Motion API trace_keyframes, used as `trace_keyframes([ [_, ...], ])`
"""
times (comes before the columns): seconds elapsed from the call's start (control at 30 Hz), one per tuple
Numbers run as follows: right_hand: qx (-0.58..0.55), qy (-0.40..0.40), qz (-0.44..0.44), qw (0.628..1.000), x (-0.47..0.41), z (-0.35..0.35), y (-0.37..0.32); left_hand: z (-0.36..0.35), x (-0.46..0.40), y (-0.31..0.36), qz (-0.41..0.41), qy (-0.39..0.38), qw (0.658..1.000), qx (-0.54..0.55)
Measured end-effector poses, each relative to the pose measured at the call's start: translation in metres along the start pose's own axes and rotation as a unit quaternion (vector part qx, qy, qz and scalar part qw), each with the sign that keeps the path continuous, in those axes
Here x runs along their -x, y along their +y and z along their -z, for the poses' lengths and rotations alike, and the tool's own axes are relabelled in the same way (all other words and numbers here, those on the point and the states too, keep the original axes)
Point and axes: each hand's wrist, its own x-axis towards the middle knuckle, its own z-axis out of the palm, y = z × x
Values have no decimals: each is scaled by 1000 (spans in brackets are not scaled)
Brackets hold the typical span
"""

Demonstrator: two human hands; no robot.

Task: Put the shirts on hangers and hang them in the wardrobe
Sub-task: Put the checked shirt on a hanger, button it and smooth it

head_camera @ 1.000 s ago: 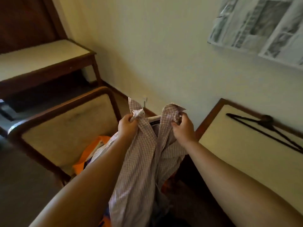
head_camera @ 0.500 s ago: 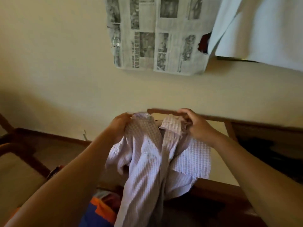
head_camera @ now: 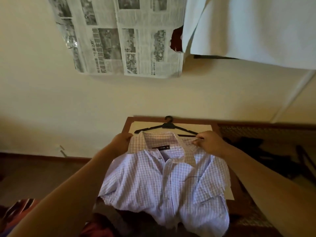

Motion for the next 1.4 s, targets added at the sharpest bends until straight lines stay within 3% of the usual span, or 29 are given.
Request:
trace_keyframes([
  [0.1,-11,28,-35,999,-20,-6,21,-2,-14,-2,18,-48,981,187],
  [0.17,-24,39,-54,997,-33,-9,28,-5,-28,-7,42,-83,962,255],
  [0.3,-25,70,-81,994,-63,-18,34,-19,-69,-17,102,-142,932,318],
  [0.47,-47,51,-145,987,-98,-26,36,-29,-120,-36,152,-170,903,365],
  [0.63,-64,6,-162,985,-126,-31,50,-43,-162,-47,78,-131,974,167],
  [0.77,-60,-18,-167,984,-147,-38,63,-65,-186,-50,30,-99,994,46],
  [0.93,-74,-54,-202,975,-182,-42,83,-84,-210,-56,51,-66,996,27],
  [1.07,2,-58,-178,982,-205,-44,101,-90,-233,-57,84,-55,994,35],
  [1.2,73,-34,-140,987,-222,-64,111,-98,-246,-62,70,-66,995,12],
  [1.4,74,14,-143,987,-234,-84,127,-104,-256,-62,97,-49,993,38],
])
